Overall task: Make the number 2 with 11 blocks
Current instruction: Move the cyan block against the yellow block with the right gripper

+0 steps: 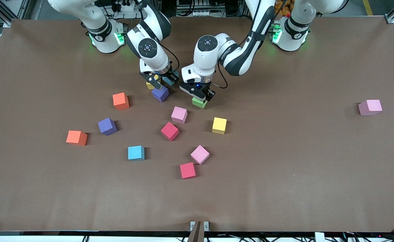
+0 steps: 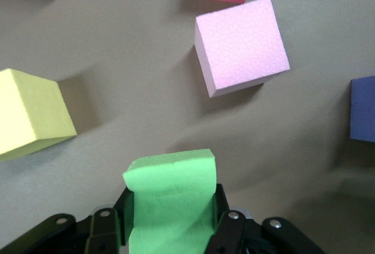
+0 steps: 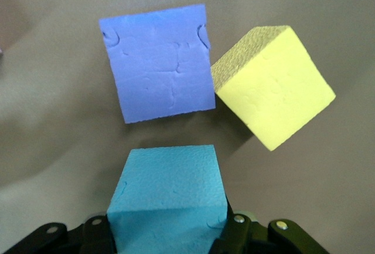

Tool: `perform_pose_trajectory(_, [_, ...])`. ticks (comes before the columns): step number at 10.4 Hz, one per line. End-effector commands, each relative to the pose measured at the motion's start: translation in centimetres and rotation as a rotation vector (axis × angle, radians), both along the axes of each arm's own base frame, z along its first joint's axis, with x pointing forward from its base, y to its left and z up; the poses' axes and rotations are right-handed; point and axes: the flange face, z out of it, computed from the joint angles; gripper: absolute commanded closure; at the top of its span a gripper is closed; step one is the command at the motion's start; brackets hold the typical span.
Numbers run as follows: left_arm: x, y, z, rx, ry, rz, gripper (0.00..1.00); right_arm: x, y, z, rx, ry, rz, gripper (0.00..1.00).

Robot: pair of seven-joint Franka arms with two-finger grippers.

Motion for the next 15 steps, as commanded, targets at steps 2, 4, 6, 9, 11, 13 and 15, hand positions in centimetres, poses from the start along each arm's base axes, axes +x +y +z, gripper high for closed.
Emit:
perform_pose_trajectory(2, [-0.2,-0.7,1.9,-0.019,0.012,-0.022,0.80,-0.1,0.2,0.4,-0.005,0.006,-0.139,1.00])
perform_pose_trajectory(4, [-0.7,-2.2,3.4,-0.044,-0.008,-0.115,0.79,0.0,0.3,0.5,-0.024,0.014,-0.238,1.00])
perform_pose_trajectory(6, [-1.0,-3.5,4.6,-0.068,-0.022,-0.140,0.79,0.1,0.3,0.8,-0.037,0.016,-0.316,1.00])
perform_pose_trajectory(9, [-1.2,-4.7,6.0,-0.090,-0.045,-0.203,0.79,0.3,-0.1,0.8,-0.036,0.006,-0.343,1.00])
perform_pose_trajectory(11, [-1.3,-4.9,6.3,-0.096,-0.047,-0.205,0.77,0.4,-1.1,1.1,-0.037,-0.005,-0.340,1.00])
perform_pose_trajectory(13, [-1.3,-4.8,6.3,-0.095,-0.046,-0.205,0.76,0.3,-2.6,1.0,-0.045,-0.012,-0.358,1.00])
perform_pose_trajectory(15, [-1.3,-4.8,6.3,-0.096,-0.047,-0.205,0.76,-0.1,-3.3,0.4,-0.042,-0.030,-0.379,1.00])
